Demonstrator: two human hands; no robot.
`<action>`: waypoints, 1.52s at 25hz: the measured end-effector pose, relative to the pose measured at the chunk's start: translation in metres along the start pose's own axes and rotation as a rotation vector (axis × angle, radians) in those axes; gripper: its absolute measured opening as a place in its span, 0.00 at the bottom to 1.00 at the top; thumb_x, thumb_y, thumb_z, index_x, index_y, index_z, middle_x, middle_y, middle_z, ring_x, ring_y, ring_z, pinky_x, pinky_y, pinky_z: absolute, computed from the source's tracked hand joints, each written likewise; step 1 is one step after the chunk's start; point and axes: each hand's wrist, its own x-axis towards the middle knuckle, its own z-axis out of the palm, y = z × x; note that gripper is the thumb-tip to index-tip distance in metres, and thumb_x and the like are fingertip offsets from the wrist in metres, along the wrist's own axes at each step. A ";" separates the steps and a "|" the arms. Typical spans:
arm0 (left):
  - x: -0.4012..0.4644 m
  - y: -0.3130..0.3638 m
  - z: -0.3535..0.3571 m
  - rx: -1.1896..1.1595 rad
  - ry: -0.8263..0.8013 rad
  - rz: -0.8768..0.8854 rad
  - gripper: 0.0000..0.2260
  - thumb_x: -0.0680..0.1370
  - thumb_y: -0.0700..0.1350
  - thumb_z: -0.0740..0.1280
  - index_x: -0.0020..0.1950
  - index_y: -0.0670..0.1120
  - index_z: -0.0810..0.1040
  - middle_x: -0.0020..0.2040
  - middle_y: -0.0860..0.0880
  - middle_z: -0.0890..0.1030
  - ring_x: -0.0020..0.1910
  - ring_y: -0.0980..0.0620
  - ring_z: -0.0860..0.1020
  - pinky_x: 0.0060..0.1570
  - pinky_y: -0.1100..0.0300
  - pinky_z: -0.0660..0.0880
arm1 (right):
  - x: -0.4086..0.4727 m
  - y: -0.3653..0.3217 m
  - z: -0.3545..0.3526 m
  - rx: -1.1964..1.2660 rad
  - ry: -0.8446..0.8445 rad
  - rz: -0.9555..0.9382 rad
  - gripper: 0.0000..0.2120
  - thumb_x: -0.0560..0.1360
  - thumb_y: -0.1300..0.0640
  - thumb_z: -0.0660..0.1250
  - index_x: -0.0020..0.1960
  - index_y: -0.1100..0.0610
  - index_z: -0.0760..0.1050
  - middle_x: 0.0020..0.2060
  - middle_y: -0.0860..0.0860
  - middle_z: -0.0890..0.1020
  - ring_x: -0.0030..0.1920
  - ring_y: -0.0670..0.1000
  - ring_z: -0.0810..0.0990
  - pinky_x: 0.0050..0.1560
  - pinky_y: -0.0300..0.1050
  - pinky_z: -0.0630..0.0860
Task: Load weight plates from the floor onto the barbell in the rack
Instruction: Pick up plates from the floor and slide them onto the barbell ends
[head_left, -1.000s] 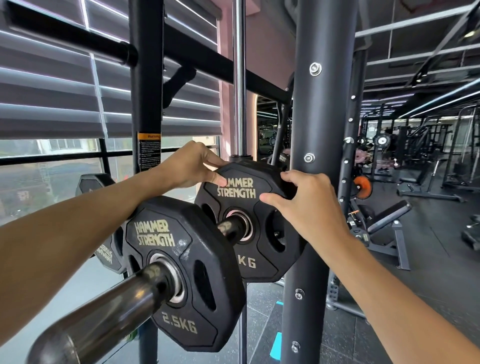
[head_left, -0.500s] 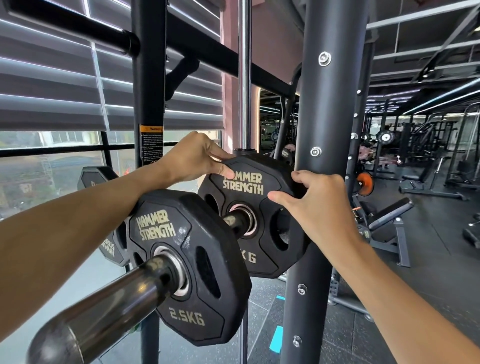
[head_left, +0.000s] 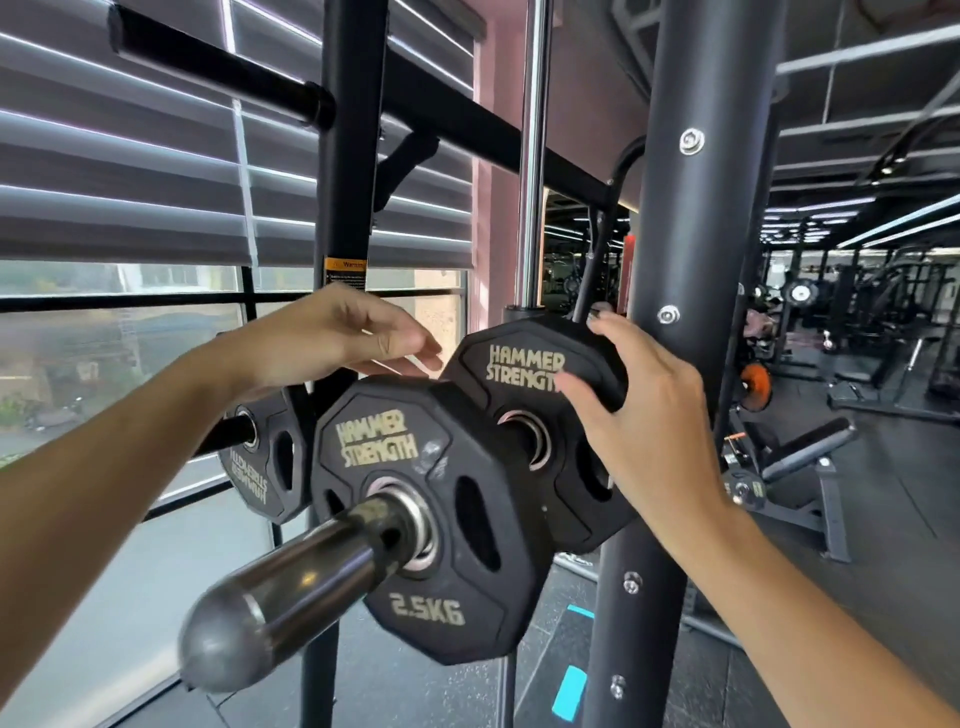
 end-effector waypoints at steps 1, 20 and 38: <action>-0.009 -0.001 0.001 -0.006 -0.021 0.034 0.14 0.77 0.50 0.66 0.56 0.46 0.85 0.54 0.49 0.86 0.56 0.50 0.84 0.59 0.56 0.77 | -0.002 -0.012 0.002 0.091 0.004 -0.030 0.18 0.75 0.51 0.72 0.64 0.56 0.77 0.59 0.48 0.82 0.59 0.46 0.79 0.65 0.36 0.70; -0.092 -0.054 0.071 -0.446 0.439 0.133 0.23 0.72 0.34 0.75 0.66 0.45 0.78 0.57 0.51 0.83 0.52 0.64 0.81 0.51 0.72 0.74 | -0.102 -0.129 -0.033 -0.197 -0.277 0.128 0.25 0.81 0.52 0.63 0.76 0.50 0.60 0.65 0.52 0.76 0.62 0.54 0.76 0.58 0.46 0.73; 0.020 -0.079 0.089 0.028 0.420 0.249 0.32 0.69 0.43 0.79 0.72 0.48 0.74 0.56 0.51 0.76 0.55 0.50 0.76 0.61 0.51 0.76 | -0.055 -0.058 0.019 -0.571 -0.083 0.262 0.27 0.78 0.65 0.67 0.76 0.56 0.66 0.52 0.53 0.75 0.52 0.55 0.78 0.52 0.47 0.75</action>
